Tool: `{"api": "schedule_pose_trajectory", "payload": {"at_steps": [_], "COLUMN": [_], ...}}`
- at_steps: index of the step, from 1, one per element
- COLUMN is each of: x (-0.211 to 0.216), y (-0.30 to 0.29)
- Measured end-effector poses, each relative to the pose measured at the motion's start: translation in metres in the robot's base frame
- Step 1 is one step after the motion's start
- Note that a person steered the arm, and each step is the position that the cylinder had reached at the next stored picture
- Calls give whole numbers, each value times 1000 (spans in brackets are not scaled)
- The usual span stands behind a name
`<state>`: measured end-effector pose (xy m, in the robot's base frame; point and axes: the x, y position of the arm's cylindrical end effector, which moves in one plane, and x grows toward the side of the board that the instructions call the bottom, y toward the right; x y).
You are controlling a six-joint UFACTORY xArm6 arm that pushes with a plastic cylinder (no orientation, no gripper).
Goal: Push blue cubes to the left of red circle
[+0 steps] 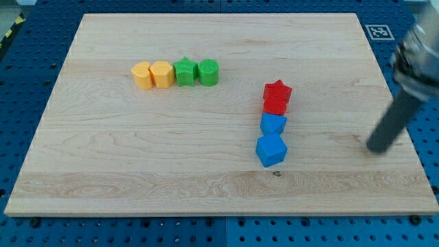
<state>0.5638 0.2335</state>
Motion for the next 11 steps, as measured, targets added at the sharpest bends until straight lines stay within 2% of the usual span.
{"api": "schedule_pose_trajectory", "payload": {"at_steps": [1,2,3,5,8,9,10,11], "x": [54,55,54,-9,-45,-50,-30,-35], "y": [-5,-40,-110,-167,-167,-167,-172,-207]}}
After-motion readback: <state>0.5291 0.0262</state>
